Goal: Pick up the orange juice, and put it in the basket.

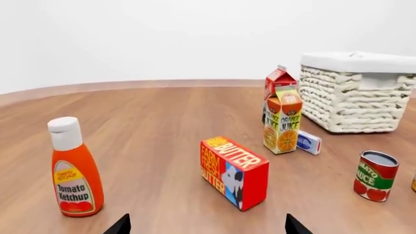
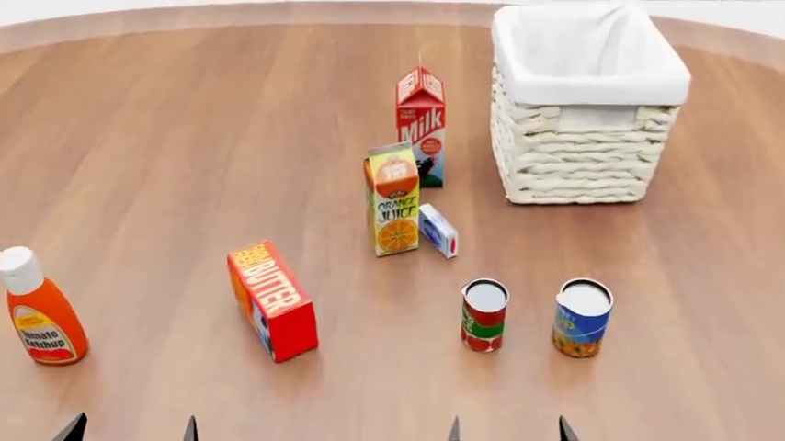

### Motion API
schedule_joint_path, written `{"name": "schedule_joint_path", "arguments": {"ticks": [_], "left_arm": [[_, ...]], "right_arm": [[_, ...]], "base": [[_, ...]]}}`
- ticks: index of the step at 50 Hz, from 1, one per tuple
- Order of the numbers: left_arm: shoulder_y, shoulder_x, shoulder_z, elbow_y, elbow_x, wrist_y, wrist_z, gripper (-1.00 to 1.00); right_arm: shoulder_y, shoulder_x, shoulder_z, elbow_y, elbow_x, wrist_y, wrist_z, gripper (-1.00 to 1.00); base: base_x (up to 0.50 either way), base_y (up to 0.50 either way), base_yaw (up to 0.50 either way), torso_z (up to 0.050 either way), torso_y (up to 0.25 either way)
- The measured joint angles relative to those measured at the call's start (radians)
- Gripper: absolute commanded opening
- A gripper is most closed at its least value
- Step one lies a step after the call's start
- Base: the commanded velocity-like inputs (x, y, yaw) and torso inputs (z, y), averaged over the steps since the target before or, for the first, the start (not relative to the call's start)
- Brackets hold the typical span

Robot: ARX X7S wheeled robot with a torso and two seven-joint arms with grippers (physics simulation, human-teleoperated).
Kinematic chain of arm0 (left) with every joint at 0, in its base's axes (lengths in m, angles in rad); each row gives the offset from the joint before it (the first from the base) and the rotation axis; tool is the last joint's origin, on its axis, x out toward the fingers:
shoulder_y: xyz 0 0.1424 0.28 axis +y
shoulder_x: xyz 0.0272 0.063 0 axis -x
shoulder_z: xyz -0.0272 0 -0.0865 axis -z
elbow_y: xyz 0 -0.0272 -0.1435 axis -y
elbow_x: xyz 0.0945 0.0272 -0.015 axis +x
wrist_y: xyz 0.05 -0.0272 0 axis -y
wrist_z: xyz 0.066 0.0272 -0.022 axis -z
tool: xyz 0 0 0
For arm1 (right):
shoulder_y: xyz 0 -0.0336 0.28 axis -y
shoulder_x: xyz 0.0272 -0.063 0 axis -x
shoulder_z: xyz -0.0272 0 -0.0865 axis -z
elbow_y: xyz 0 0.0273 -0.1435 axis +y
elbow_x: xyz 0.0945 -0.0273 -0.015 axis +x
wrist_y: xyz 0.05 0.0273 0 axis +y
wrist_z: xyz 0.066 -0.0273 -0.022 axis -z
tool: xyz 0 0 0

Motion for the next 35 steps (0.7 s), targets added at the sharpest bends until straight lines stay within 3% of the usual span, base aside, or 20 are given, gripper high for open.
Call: {"name": "schedule_joint_path", "arguments": {"ticks": [35], "left_arm": [[-0.004, -0.037, 0.044, -0.002, -0.037, 0.006, -0.043, 1.00]], "right_arm": [[0.000, 0.038, -0.045, -0.032, 0.040, 0.017, 0.033, 1.00]], "base": [[0.23, 0.00, 0.00, 0.000, 0.000]]}}
